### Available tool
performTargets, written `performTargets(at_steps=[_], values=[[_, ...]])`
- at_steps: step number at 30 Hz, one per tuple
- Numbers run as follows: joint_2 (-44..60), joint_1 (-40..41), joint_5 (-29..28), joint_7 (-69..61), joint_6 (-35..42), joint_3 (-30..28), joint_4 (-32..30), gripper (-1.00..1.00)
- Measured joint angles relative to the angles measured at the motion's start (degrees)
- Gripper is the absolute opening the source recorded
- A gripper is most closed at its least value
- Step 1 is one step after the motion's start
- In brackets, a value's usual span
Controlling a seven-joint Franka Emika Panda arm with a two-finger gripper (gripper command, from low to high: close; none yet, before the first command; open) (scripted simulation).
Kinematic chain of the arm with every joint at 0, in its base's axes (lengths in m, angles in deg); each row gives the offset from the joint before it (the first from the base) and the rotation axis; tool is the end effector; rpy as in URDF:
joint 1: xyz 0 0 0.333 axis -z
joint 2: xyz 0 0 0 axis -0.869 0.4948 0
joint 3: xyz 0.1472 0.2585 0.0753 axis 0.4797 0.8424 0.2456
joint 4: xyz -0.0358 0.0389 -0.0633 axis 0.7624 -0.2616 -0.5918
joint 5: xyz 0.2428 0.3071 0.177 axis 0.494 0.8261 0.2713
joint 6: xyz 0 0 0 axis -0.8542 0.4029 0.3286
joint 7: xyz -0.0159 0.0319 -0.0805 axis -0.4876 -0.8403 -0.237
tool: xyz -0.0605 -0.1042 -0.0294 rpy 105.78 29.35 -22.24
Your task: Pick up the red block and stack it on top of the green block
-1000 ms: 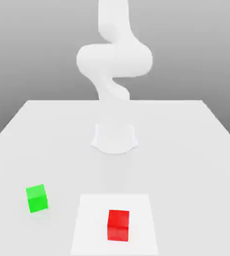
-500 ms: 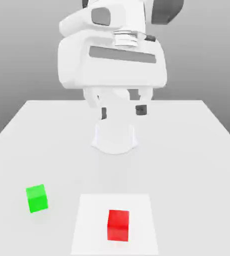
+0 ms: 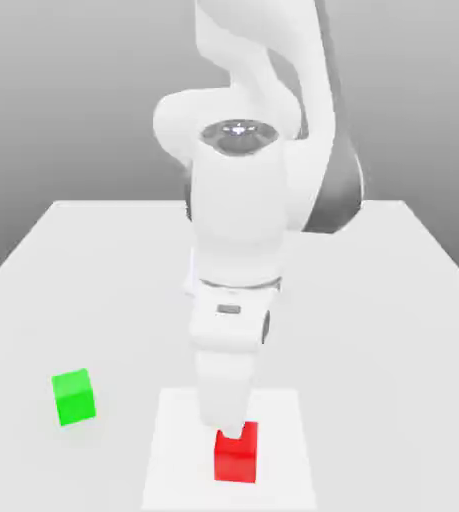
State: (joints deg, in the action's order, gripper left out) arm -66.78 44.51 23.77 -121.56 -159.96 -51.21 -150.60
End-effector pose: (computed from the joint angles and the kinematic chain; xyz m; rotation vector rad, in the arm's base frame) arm 0.4550 0.0087 0.1428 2.9590 1.0523 0.0131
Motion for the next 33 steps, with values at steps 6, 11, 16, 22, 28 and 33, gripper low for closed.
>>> performTargets(at_steps=[6, 11, 16, 22, 28, 33], values=[[9.57, 3.67, 5.29, -4.75, -7.69, 4.82, 1.34, -1.00], [10.27, 4.00, 5.66, -5.04, -8.13, 5.22, 1.45, -1.00], [2.56, 1.82, 0.82, -1.45, -1.84, 2.01, 0.16, -1.00], [-7.12, 12.12, -6.22, 2.43, 3.36, -6.40, -3.80, -1.00], [-12.28, 24.37, -8.95, 2.83, 4.23, -11.87, -7.92, -1.00], [-3.43, 25.07, 1.66, -4.88, -3.59, -9.11, -7.75, -1.00]])
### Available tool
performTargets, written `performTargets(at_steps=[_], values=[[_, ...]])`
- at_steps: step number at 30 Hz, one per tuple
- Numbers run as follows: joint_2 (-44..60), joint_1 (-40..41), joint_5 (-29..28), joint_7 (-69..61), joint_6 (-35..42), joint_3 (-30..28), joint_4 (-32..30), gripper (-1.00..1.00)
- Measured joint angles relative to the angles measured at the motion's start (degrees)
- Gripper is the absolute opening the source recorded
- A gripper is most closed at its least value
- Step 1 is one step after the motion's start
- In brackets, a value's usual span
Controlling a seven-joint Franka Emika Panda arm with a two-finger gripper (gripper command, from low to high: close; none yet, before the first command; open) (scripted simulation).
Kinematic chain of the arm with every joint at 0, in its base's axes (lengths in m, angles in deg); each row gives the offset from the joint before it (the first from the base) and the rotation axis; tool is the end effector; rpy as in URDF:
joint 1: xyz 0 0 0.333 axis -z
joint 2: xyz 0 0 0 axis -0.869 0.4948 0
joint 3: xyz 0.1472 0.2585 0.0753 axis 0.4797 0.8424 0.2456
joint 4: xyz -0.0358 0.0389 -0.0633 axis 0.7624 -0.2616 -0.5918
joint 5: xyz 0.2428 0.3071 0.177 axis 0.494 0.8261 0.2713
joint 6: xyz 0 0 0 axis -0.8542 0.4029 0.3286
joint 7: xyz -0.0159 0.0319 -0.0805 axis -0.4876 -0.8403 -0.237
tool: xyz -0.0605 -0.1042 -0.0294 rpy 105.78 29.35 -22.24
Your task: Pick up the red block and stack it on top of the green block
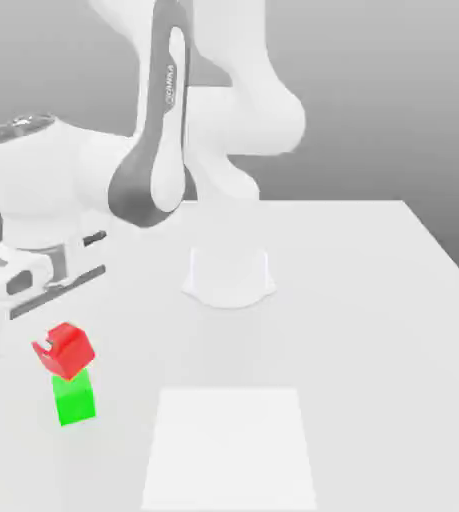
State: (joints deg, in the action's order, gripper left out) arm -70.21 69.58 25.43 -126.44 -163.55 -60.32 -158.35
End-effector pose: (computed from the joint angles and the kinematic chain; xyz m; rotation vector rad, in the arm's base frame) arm 0.3402 -0.2267 0.1333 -3.1302 -0.2208 -0.0031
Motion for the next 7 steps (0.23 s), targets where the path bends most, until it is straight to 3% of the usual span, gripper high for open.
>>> performTargets(at_steps=[1, 7], values=[[1.79, 0.80, 2.25, -1.62, -1.52, 1.21, 0.09, 1.00], [2.69, 1.24, 3.37, -2.41, -2.34, 1.84, 0.13, 1.00]])
